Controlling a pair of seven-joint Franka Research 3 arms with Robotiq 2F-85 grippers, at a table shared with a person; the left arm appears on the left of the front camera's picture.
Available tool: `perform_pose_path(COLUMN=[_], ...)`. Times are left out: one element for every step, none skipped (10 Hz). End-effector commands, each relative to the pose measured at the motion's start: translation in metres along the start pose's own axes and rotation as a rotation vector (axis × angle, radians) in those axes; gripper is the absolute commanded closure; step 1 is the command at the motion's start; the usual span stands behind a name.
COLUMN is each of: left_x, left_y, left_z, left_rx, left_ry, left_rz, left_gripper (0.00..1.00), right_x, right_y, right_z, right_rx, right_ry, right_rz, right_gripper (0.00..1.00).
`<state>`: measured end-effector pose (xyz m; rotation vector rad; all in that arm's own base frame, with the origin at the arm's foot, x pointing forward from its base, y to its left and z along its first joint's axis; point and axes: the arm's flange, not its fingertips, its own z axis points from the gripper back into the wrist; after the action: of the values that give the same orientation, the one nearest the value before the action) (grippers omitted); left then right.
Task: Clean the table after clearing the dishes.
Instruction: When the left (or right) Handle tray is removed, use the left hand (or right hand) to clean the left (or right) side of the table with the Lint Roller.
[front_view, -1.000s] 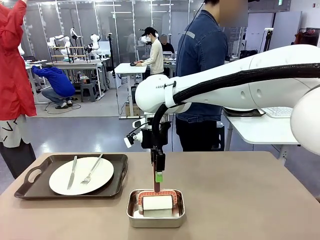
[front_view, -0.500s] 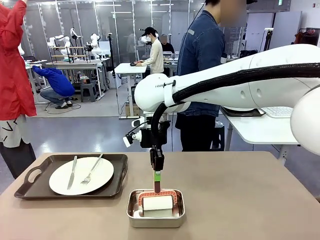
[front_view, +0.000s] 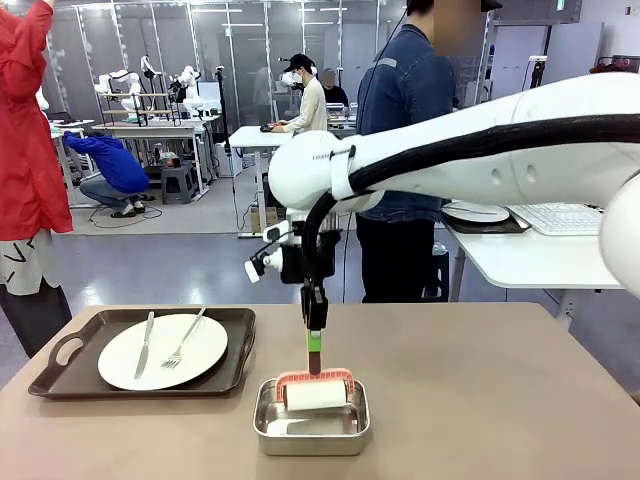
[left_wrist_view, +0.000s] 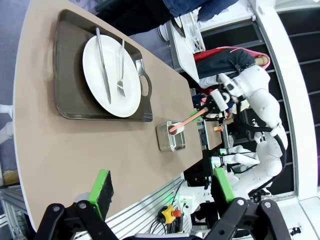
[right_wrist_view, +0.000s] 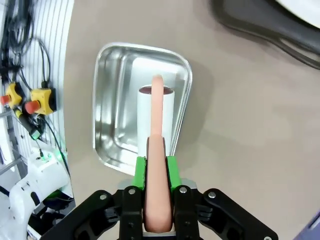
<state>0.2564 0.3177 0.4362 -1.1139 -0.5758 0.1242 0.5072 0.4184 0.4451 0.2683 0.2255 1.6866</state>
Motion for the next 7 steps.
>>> perform_pose_path(left_x=[-0.001,-0.001,-0.001,-0.001,-0.001,-0.001,-0.001], left_y=[-0.001,-0.001,-0.001,-0.001,-0.001,-0.001,-0.001], left_z=[0.003,0.003,0.003,0.003,0.003,0.003,0.003], left_rx=[-0.010,-0.010,-0.010,-0.010,-0.010,-0.010,-0.010], left_ry=[-0.009,-0.009,-0.009,-0.009,-0.009,-0.009,-0.009], left_rz=[-0.008,-0.008,-0.008,-0.008,-0.008,-0.008,-0.008], left_gripper=[0.00,0.00,0.00,0.00,0.00,0.00,0.00], right_x=[-0.025,-0.052,-0.079,-0.108,-0.140,-0.173,-0.196], right_y=[0.055,0.077,0.094,0.109,0.120,0.125,0.125], right_z=[0.037,0.059,0.068,0.068,0.063,0.052,0.039], right_rx=[-0.053,-0.100,-0.146,-0.182,-0.178,-0.181,-0.150], right_ry=[-0.053,-0.217,-0.329,-0.395,-0.503,-0.594,-0.686], right_rz=[-0.199,-0.324,-0.426,-0.552,-0.698,-0.880,-0.966], right_gripper=[0.83,0.83,0.83,0.83,0.83,0.83,0.83])
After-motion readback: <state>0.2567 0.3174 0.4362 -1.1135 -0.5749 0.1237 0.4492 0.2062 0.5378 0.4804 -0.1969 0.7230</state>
